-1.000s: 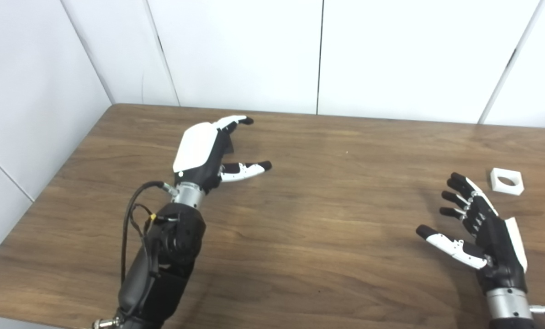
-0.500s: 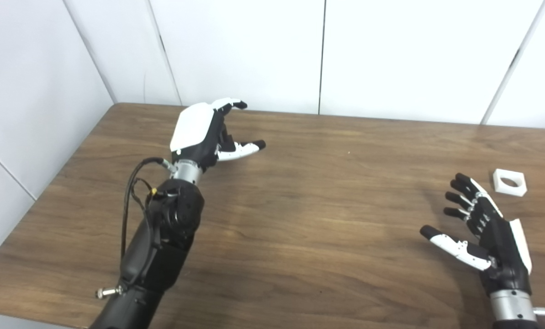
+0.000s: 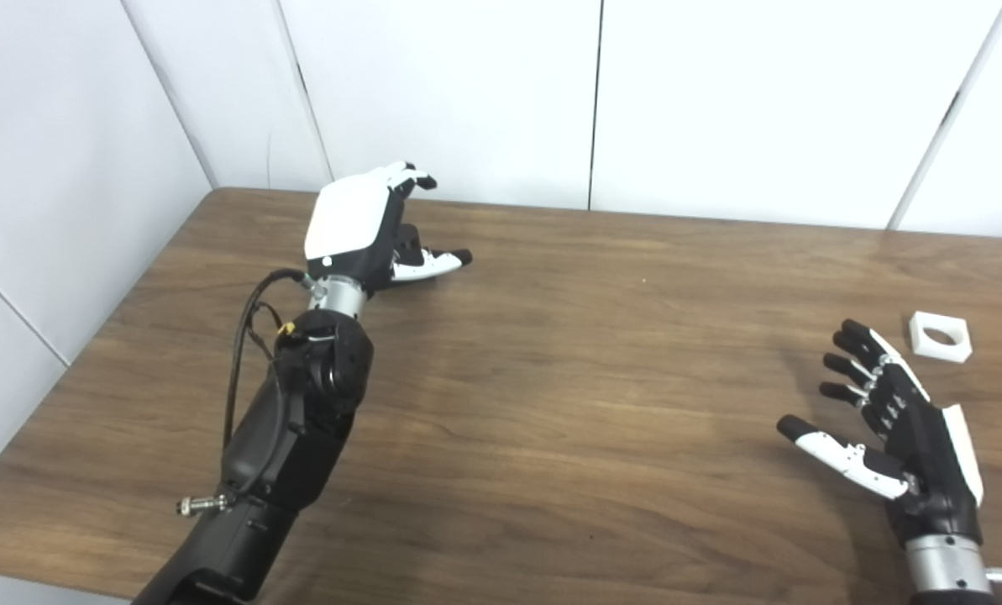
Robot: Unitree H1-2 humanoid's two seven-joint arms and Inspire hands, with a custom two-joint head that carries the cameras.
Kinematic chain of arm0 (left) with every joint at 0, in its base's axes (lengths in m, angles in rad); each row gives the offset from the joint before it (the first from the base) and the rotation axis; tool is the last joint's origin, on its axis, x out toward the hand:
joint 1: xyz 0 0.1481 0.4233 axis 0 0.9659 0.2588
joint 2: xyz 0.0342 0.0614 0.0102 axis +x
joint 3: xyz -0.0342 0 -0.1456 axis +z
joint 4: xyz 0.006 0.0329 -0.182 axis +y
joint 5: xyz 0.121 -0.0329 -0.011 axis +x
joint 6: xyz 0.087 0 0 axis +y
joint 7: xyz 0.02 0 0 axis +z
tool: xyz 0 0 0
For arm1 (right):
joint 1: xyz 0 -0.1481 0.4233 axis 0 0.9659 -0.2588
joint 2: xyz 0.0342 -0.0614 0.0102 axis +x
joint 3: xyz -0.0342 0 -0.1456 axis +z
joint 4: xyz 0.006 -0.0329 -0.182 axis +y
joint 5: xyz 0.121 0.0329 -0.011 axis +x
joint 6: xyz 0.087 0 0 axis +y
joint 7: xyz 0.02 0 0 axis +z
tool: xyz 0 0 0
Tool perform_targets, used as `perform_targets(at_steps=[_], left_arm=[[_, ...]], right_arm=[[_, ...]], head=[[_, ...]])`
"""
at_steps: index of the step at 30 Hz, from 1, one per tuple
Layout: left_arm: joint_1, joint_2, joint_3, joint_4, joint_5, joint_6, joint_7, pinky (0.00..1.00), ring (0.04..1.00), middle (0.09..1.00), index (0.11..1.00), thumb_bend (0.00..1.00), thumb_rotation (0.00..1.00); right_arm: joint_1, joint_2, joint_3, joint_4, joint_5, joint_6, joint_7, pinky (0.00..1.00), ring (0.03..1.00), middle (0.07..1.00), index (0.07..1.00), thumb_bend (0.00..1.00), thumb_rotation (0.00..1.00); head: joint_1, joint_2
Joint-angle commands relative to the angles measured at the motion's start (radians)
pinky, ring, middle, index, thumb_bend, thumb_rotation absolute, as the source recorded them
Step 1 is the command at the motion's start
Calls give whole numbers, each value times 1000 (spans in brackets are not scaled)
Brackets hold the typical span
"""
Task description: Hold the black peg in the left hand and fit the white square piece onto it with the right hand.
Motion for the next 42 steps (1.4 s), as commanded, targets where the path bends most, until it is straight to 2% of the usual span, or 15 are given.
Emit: perform_targets(at_steps=[1,6,11,20,26,30,37,42], left_arm=[[-69,47,1,-6,38,34,-17,906,942,928,775,793,491],[-93,84,-15,17,64,83,-68,990,960,943,773,810,513],[-116,114,-30,53,77,121,-95,1000,974,956,779,849,544],[-133,148,-39,122,56,120,-95,1000,983,960,784,913,592],[-138,165,-56,155,36,109,-112,993,981,964,777,900,581],[-144,178,-73,173,19,102,-146,1000,989,970,781,898,570],[-160,201,-116,217,5,101,-204,973,994,978,797,952,595],[-163,204,-127,243,-12,92,-210,974,992,971,795,971,571]], right_arm=[[-10,-11,-5,-28,-5,-20,0,690,809,862,866,714,221],[-10,-9,-7,-33,0,-11,2,700,815,863,868,718,225],[-10,-9,-9,-38,18,-8,10,719,830,875,875,702,207],[-12,-10,-10,-44,15,3,14,730,827,874,870,709,210],[-10,-7,-10,-56,19,16,16,729,832,873,870,709,207],[-9,-8,-9,-58,25,13,18,731,833,873,869,710,204],[-1,-7,-7,-70,17,19,14,725,835,876,874,691,200],[5,-5,-10,-75,27,23,16,724,838,878,875,701,207]], head=[[0,1],[1,2],[0,5],[-4,8],[-7,10],[-9,13],[-13,14],[-16,15]])
